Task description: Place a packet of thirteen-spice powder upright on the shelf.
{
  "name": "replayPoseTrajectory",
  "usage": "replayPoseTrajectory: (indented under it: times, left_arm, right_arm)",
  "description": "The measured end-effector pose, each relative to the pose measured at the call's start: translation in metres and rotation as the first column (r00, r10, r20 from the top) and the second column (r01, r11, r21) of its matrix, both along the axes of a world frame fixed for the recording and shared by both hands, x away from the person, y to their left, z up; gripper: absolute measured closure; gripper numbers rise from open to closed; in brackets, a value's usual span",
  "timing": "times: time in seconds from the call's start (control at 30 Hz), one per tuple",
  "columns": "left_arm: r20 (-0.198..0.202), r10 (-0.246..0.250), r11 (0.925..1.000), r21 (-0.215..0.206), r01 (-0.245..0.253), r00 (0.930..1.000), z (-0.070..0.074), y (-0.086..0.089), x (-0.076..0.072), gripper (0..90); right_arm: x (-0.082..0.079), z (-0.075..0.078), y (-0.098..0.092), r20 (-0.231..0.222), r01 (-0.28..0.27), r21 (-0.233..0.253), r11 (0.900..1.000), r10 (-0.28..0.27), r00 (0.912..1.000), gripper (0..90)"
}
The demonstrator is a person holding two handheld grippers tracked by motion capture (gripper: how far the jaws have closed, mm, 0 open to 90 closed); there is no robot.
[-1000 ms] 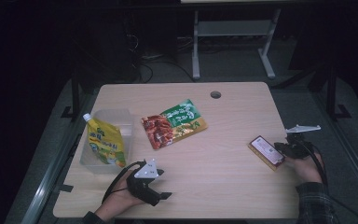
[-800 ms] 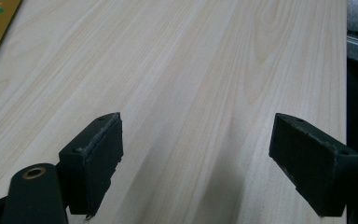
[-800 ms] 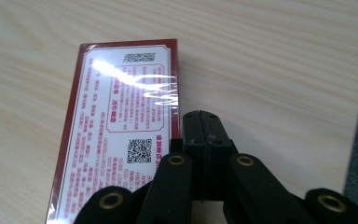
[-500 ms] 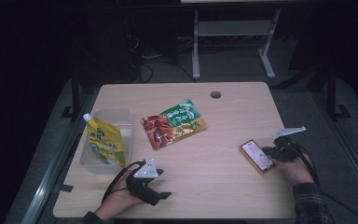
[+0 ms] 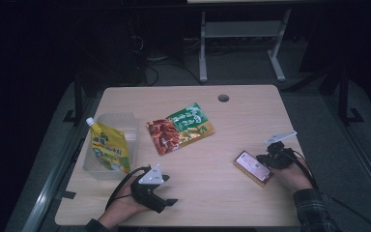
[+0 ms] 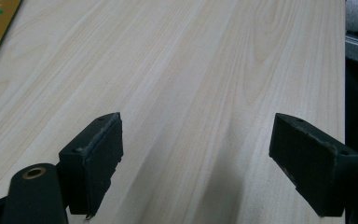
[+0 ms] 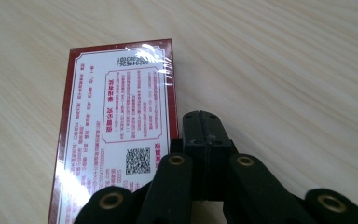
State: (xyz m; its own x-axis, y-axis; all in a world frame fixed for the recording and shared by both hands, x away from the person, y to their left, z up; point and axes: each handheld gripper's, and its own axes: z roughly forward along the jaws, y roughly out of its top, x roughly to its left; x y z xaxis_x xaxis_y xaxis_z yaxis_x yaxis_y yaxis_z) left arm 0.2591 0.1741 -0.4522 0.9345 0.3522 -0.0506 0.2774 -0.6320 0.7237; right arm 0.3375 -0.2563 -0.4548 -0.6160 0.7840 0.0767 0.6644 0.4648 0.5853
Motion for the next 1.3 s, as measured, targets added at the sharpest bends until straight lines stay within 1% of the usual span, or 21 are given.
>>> replayPoseTrajectory:
  times: [0.13, 0.27, 0.33, 0.5, 0.57, 0.7, 0.77, 0.83, 0.9, 1.0, 1.07, 1.13, 1.17, 1.3]
  left_arm:
    - [0.0, 0.0, 1.0, 0.001, 0.0, 1.0, 0.0, 0.0, 0.0, 17.0]
    - [0.002, -0.001, 1.0, 0.001, 0.001, 1.0, 0.0, 0.0, 0.0, 16.9]
    - [0.002, -0.001, 1.0, 0.0, 0.001, 1.0, 0.0, 0.0, 0.0, 17.0]
    - [0.002, -0.002, 1.0, 0.002, 0.002, 1.0, 0.0, 0.0, -0.001, 17.0]
    - [0.0, -0.002, 1.0, 0.003, 0.002, 1.0, 0.0, 0.0, -0.001, 16.9]
    - [-0.002, -0.002, 1.0, 0.003, 0.002, 1.0, 0.0, -0.001, -0.001, 17.0]
    - [-0.002, -0.002, 1.0, 0.002, 0.002, 1.0, 0.0, -0.001, -0.001, 17.0]
    - [0.0, -0.002, 1.0, 0.002, 0.002, 1.0, 0.0, -0.001, -0.001, 17.0]
    - [0.001, -0.002, 1.0, 0.0, 0.002, 1.0, 0.0, 0.0, -0.001, 17.0]
    - [0.001, -0.003, 1.0, -0.001, 0.003, 1.0, 0.0, 0.0, 0.0, 17.0]
    - [0.001, -0.002, 1.0, -0.001, 0.002, 1.0, 0.0, 0.0, 0.0, 17.0]
    - [0.001, -0.002, 1.0, -0.002, 0.002, 1.0, 0.0, 0.0, -0.001, 16.9]
    - [0.005, -0.009, 0.9999, 0.009, 0.009, 1.0, 0.001, 0.0, -0.001, 17.0]
    - [0.002, -0.005, 1.0, 0.004, 0.005, 1.0, 0.001, -0.001, -0.001, 17.0]
  right_arm:
    - [-0.002, 0.001, 0.016, -0.002, -0.047, -0.003, 0.999, 0.047, 0.9989, 90.0]
    - [-0.005, 0.002, 0.033, -0.001, -0.103, -0.007, 0.995, 0.103, 0.9947, 90.0]
    - [-0.006, 0.003, 0.039, -0.001, -0.119, 0.003, 0.993, 0.119, 0.9929, 90.0]
    - [-0.01, 0.003, 0.056, -0.012, -0.184, 0.01, 0.983, 0.184, 0.9829, 90.0]
    - [-0.011, 0.004, 0.06, -0.011, -0.202, 0.014, 0.979, 0.202, 0.9793, 90.0]
    - [-0.015, 0.005, 0.071, -0.005, -0.235, 0.008, 0.972, 0.235, 0.9719, 90.0]
    - [-0.017, 0.005, 0.076, -0.009, -0.25, 0.005, 0.968, 0.251, 0.9681, 90.0]
    - [-0.019, 0.006, 0.078, 0.001, -0.249, -0.007, 0.968, 0.249, 0.9685, 90.0]
    - [-0.022, 0.012, 0.073, 0.014, -0.22, 0.003, 0.976, 0.22, 0.9755, 90.0]
    - [-0.028, 0.023, 0.057, 0.047, -0.166, 0.016, 0.986, 0.165, 0.9852, 90.0]
    - [-0.032, 0.027, 0.047, 0.064, -0.14, 0.02, 0.99, 0.139, 0.9882, 90.0]
    - [-0.038, 0.028, 0.037, 0.066, -0.12, 0.013, 0.993, 0.119, 0.9907, 90.0]
    - [-0.042, 0.028, 0.032, 0.064, -0.106, 0.019, 0.994, 0.105, 0.9924, 90.0]
    - [-0.055, 0.027, 0.018, 0.06, -0.077, 0.016, 0.997, 0.076, 0.9953, 90.0]
